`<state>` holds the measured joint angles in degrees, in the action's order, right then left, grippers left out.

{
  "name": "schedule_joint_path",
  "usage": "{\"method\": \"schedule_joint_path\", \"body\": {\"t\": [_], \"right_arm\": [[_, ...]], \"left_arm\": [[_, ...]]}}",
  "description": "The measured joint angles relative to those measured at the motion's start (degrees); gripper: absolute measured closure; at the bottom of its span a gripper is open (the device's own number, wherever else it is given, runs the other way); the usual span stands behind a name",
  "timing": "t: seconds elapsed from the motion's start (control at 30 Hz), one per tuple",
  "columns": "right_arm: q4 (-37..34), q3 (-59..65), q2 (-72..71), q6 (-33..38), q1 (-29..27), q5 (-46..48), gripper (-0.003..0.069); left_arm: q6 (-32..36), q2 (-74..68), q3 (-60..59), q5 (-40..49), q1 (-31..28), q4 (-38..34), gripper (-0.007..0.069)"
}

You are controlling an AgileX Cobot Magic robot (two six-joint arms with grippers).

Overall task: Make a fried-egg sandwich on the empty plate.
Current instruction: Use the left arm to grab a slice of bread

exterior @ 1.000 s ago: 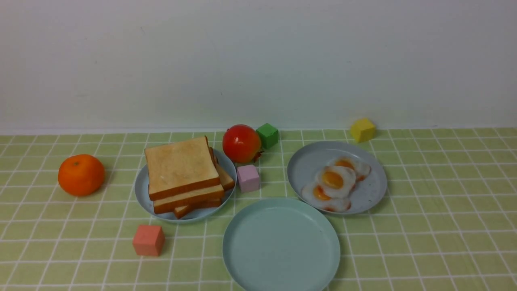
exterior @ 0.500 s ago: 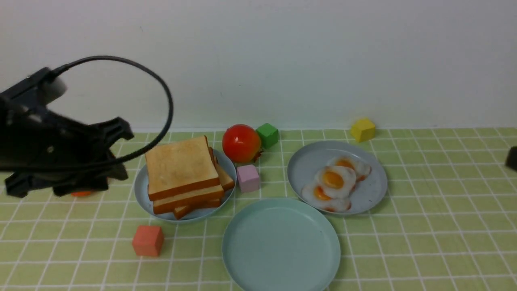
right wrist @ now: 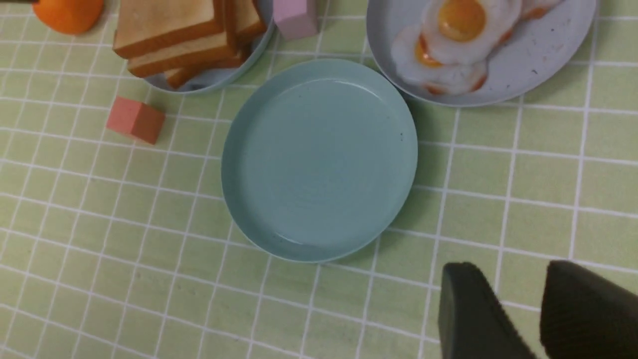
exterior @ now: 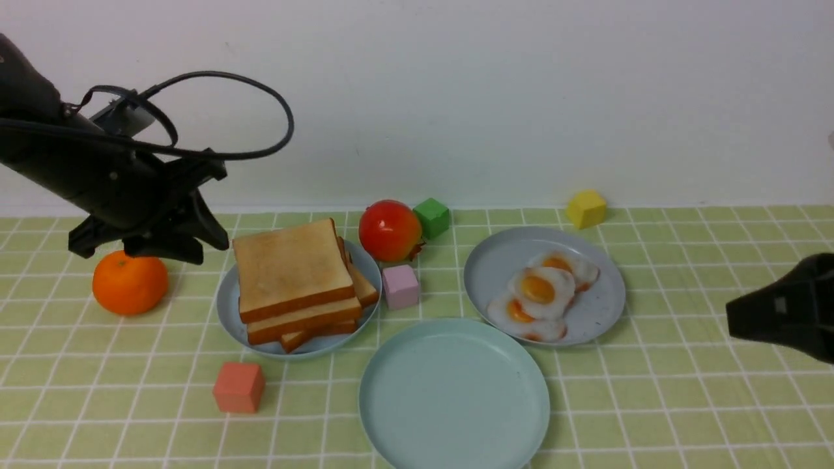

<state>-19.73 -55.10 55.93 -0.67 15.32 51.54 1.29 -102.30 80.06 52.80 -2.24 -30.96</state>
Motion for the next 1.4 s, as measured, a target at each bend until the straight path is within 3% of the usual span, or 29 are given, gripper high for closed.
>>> {"method": "schedule_joint_path", "body": {"t": [0.93,1.03,1.2,1.4], "right_arm": [[-0.3,-3.4,5.3,-2.1,0.0,0.5,0.0418],[-0.5,-3.4,5.3,-2.1,0.0,0.5,0.0418],[-1.5,-3.4,5.3,-2.1,0.0,0.5,0.0418],[-1.8,-3.4,5.3,-2.1,0.0,0.8,0.0418]], "left_arm": [[14.7,-11.7,0.4,-7.1,0.0,-8.9,0.0391],[15.4,-11.7,0.4,-7.1,0.0,-9.1,0.0427],[15.7,-11.8,0.4,-6.1,0.0,-9.2,0.0610],[15.9,-9.7,0.4,-3.4,0.0,-8.6,0.0624]]}}
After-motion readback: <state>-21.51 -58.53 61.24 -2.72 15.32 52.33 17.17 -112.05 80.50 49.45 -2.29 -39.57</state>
